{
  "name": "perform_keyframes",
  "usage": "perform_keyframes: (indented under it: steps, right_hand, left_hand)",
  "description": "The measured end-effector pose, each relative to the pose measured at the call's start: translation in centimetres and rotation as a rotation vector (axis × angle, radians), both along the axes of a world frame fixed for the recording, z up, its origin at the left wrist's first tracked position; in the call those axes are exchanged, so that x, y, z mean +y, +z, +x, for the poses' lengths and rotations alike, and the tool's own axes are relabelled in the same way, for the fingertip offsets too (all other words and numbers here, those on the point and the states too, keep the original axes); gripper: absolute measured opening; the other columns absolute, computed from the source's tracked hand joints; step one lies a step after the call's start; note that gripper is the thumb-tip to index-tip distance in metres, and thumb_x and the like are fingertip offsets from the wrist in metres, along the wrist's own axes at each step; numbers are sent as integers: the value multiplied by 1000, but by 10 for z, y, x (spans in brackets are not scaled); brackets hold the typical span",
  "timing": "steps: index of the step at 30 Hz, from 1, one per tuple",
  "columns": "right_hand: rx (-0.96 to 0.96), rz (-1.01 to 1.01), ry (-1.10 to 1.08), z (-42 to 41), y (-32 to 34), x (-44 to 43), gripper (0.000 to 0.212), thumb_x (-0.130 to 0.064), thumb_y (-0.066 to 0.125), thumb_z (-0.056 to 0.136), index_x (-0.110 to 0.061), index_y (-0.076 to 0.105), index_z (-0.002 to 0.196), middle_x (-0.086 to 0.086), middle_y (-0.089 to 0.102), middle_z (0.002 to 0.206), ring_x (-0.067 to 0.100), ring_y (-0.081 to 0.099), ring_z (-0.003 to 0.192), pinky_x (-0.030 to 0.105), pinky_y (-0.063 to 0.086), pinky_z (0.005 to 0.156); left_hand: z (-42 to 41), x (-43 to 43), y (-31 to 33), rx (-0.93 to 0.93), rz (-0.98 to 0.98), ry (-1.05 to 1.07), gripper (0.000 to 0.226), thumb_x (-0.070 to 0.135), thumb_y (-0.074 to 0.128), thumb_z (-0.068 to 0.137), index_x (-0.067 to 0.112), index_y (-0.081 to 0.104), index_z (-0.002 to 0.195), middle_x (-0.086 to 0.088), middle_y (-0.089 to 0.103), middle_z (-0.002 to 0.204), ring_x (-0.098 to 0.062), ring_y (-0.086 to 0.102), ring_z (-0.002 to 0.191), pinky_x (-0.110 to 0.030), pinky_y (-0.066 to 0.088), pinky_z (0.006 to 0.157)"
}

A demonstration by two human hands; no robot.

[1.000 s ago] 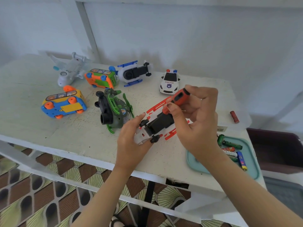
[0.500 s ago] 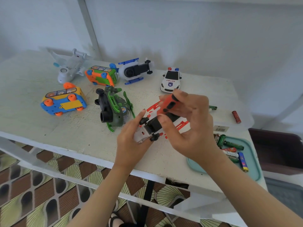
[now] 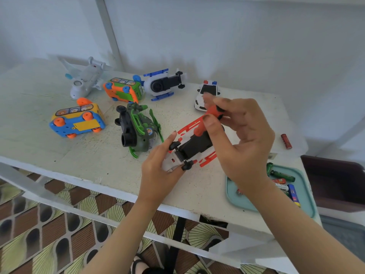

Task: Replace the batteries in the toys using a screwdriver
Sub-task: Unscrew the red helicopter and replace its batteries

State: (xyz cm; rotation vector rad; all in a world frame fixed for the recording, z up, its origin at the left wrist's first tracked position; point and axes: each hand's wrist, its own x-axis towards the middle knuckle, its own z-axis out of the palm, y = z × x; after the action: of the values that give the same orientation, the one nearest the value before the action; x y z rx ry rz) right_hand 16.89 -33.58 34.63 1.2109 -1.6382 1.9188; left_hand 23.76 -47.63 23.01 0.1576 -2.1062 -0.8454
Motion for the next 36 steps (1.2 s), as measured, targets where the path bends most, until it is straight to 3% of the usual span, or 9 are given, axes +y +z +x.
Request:
perform_keyframes:
  steps: [5,10,15,17,22,27,32,34,36]
  right_hand:
    - [-45,58,31,-3,4,3,28,0,58,88,-11,58,114,9,61,117,21,60,113,40,56,86]
    - [-33,-30,-76,-6,7,-2,24,-33,71,83,-17,64,99,-5,61,100,25,62,96,45,53,83]
    - [-5,45,-172,-8,12,1,10,-19,70,84,-20,65,93,-2,66,87,19,62,87,25,46,83]
    - [-37,77,-148,-8,12,2,14,-14,67,86,-11,66,99,1,68,93,14,64,90,29,49,86]
    - [-59,132,-55,-11,9,3,24,-10,56,91,-10,66,113,-2,70,101,26,67,95,50,50,90]
    - [-67,98,-99,-7,15,2,13,-25,63,87,-19,69,98,5,71,99,17,60,112,38,46,98]
    - [-107,78,-145,-6,17,1,16,-24,68,85,-20,72,99,-12,69,78,8,55,85,31,46,84]
    - [-104,71,-163,-5,18,1,21,-23,68,85,-25,67,106,-26,66,77,1,58,82,36,45,91]
    - [-136,58,-149,-6,17,1,22,-15,67,87,-17,66,109,-19,68,81,2,65,84,35,44,98]
  left_hand:
    - [-1,1,0,-17,0,11,76,22,84,69,11,47,135,-7,65,109,-8,58,96,-3,39,89]
    - [0,1,1,-28,20,1,71,35,75,76,14,46,136,-6,64,111,-8,58,97,-4,39,89]
    - [0,1,1,-14,34,-7,71,32,77,75,13,46,137,-1,60,113,0,55,102,-3,38,91]
    - [0,2,2,-15,36,-5,73,31,79,74,13,45,137,-1,60,113,1,54,102,-2,38,90]
    - [0,1,2,-18,36,-4,73,33,78,74,14,45,137,0,59,112,2,53,100,-2,38,90]
    - [0,2,2,-16,29,-2,71,34,74,76,14,45,137,0,60,112,3,53,101,-2,37,91]
    - [0,1,1,-21,43,-4,71,34,74,76,18,44,138,2,59,112,0,54,101,-3,37,91]
    - [0,1,0,-18,39,-3,73,33,77,75,17,44,138,2,59,112,-3,55,99,-3,38,90]
    - [0,1,-1,-18,31,0,77,28,82,72,17,44,138,1,60,111,-3,55,98,-3,38,89]
